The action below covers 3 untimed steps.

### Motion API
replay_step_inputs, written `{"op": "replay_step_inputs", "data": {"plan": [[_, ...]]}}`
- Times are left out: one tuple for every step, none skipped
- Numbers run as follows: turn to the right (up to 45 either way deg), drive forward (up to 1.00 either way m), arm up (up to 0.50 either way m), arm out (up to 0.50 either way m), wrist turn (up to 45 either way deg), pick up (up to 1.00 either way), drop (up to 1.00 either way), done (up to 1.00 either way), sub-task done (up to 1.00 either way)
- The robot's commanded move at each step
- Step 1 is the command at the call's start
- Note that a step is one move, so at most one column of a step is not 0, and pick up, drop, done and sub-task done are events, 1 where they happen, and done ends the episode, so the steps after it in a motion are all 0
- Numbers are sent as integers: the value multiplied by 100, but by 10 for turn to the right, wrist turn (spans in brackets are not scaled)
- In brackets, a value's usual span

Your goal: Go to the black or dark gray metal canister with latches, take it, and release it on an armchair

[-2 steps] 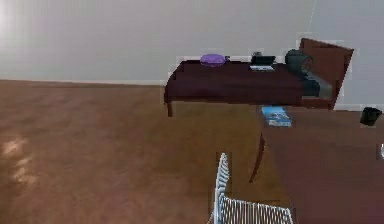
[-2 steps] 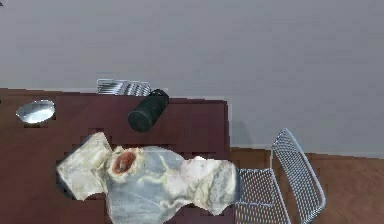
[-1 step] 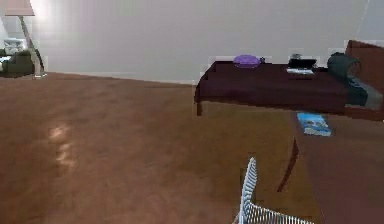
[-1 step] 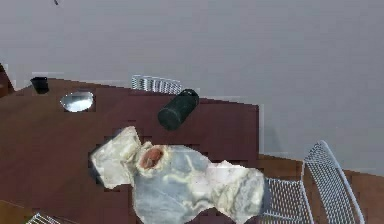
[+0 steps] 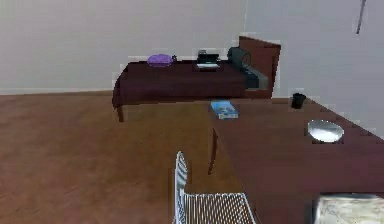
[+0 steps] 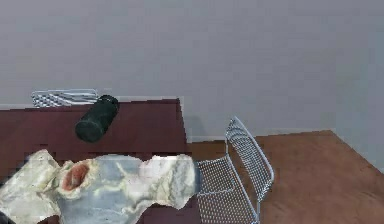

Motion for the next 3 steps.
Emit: {"op": "replay_step_inputs", "data": {"plan": [[0, 30, 0, 0, 0, 0, 0, 0, 0], [0, 0, 50, 0, 0, 0, 0, 0, 0], [0, 0, 38, 0, 0, 0, 0, 0, 0]]}}
